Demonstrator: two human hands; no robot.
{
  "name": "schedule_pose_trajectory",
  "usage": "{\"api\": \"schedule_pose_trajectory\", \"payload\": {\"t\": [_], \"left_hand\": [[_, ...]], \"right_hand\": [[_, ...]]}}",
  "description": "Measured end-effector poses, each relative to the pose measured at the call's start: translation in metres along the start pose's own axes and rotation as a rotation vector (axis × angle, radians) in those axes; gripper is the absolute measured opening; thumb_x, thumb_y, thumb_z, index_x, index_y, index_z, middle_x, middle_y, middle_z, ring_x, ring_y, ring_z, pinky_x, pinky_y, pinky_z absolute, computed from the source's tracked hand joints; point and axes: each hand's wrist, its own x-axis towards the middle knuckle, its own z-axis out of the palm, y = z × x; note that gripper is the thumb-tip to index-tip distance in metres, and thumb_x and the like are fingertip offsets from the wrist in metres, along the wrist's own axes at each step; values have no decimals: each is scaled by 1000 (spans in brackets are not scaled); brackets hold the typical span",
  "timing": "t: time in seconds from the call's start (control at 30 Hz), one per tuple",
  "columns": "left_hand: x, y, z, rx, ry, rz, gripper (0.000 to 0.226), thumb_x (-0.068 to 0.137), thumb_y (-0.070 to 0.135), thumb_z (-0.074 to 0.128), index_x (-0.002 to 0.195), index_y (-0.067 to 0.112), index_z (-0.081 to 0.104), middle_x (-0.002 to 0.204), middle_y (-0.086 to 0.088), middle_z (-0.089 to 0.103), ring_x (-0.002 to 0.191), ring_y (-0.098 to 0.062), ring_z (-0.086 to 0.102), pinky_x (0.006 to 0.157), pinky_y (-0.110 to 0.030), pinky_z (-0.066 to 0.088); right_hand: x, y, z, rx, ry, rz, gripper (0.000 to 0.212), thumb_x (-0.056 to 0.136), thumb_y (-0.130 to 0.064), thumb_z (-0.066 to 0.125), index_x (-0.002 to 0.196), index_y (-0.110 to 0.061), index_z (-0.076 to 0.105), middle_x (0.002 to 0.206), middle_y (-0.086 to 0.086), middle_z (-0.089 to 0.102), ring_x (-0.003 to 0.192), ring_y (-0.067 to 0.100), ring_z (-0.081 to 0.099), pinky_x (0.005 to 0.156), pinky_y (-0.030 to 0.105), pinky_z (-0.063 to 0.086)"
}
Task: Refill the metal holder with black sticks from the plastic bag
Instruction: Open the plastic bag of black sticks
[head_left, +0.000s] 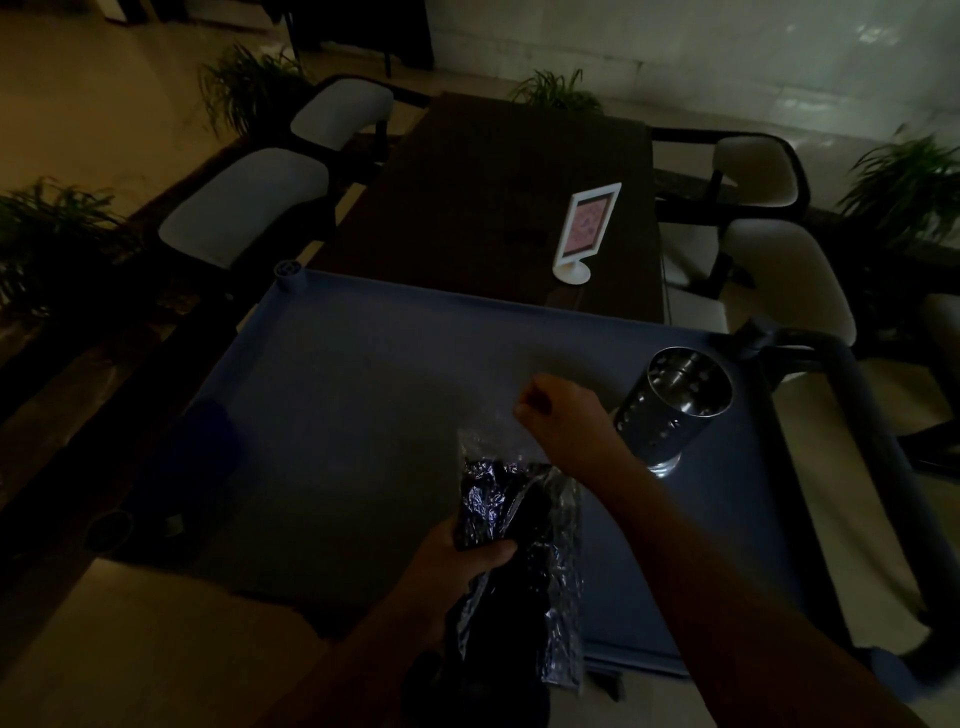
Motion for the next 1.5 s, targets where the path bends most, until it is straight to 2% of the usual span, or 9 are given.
{"api": "schedule_pose_trajectory", "payload": {"t": [0.17, 0.3, 0.6, 0.8, 0.93, 1.07, 1.3, 1.43, 1.5], "left_hand": [[-2, 2, -1, -22, -5, -16, 33, 76, 11, 78, 104, 24, 68, 97, 1, 78, 89, -19, 75, 76, -36, 56], [-5, 4, -1, -2, -8, -11, 32, 76, 16, 79, 103, 27, 68, 97, 5, 78, 88, -15, 75, 71, -30, 56], [-8, 8, -6, 39, -49, -37, 38, 75, 17, 79, 109, 27, 64, 92, 14, 78, 82, -6, 74, 57, -19, 56], [-11, 6, -10, 41, -56, -31, 43, 66, 20, 82, 105, 26, 65, 92, 11, 78, 81, -7, 74, 54, -15, 56], [-12, 5, -9, 79, -60, -39, 41, 72, 14, 80, 110, 22, 65, 92, 10, 78, 82, -9, 75, 57, -15, 56], [-16, 4, -9, 124, -104, -67, 39, 75, 14, 78, 110, 26, 64, 95, 13, 78, 85, -7, 74, 64, -23, 56], [-22, 2, -5, 153, -141, -57, 45, 70, 22, 79, 112, 25, 63, 101, 9, 77, 93, -10, 73, 77, -28, 55], [-25, 4, -5, 162, -169, -67, 51, 64, 25, 80, 113, 25, 63, 102, 9, 77, 96, -12, 72, 83, -33, 54], [-26, 5, -5, 174, -183, -65, 52, 65, 26, 79, 114, 24, 63, 104, 8, 76, 97, -12, 72, 82, -32, 54]], "right_hand": [[7, 1, -8, -2, -89, -12, 15, 91, -20, 62, 77, -19, 57, 78, 5, 69, 65, 12, 59, 58, 21, 41], [9, 1, -9, 23, -92, -7, 18, 91, -19, 63, 75, -23, 56, 65, -8, 62, 60, 3, 60, 57, 16, 41], [11, 5, -8, 59, -111, 6, 22, 91, -17, 63, 74, -27, 53, 66, -11, 62, 61, -3, 60, 57, 13, 39], [14, 8, -11, 54, -111, -9, 21, 90, -15, 64, 73, -24, 55, 66, -5, 65, 65, 8, 66, 64, 22, 46], [17, 11, -14, 63, -115, -5, 23, 89, -15, 65, 70, -23, 55, 67, -1, 67, 67, 13, 67, 68, 27, 50], [20, 14, -17, 60, -122, 1, 29, 89, -16, 64, 67, -30, 53, 65, -9, 64, 62, 3, 62, 59, 20, 43], [26, 17, -21, 87, -187, 15, 18, 89, -14, 64, 74, -22, 58, 72, -1, 67, 68, 13, 65, 69, 29, 49], [28, 17, -25, 119, -248, 2, 14, 89, -11, 63, 77, -16, 61, 69, -3, 68, 61, 3, 66, 63, 21, 46], [31, 15, -29, 118, -285, -1, 13, 89, -8, 62, 78, -13, 61, 71, 1, 68, 67, 12, 67, 67, 26, 50]]}}
